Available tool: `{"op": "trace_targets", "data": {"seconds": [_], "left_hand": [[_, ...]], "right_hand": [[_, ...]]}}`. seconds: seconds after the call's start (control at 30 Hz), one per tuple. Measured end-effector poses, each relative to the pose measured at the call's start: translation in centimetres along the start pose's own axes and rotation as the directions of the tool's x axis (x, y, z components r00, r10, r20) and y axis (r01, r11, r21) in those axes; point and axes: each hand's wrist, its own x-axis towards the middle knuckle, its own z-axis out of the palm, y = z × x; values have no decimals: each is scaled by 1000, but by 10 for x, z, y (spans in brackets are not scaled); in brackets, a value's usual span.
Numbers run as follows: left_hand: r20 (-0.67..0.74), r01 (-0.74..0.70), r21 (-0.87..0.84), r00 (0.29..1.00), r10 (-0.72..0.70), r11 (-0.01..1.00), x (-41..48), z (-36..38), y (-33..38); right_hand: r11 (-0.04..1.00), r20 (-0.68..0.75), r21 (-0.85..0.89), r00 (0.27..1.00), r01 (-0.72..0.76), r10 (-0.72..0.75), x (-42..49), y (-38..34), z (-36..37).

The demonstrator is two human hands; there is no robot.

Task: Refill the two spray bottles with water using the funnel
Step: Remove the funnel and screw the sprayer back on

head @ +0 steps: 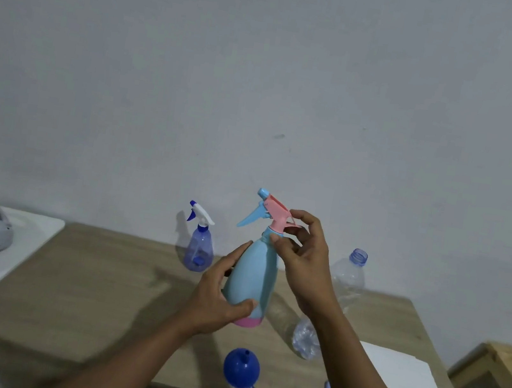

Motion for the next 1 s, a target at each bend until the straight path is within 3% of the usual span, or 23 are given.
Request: {"op": "trace_targets", "data": {"seconds": [0.23, 0.63, 0.8, 1.0], "left_hand": [[-4, 14, -23, 1000, -15, 1000, -5, 1, 11], [30, -50, -39, 998, 51, 998, -11, -6, 26], [23, -66, -34, 997, 67, 997, -10, -7, 28], [50, -70, -32, 996, 72, 997, -8, -10, 30]], "right_hand": [[996, 107, -64, 993, 60, -52, -9, -4, 0], [999, -24, 49, 999, 22, -21, -3, -10, -3], [996, -47, -6, 995, 84, -84, 0, -15, -2], [970, 101, -158, 980, 184, -169, 9, -23, -11]]}}
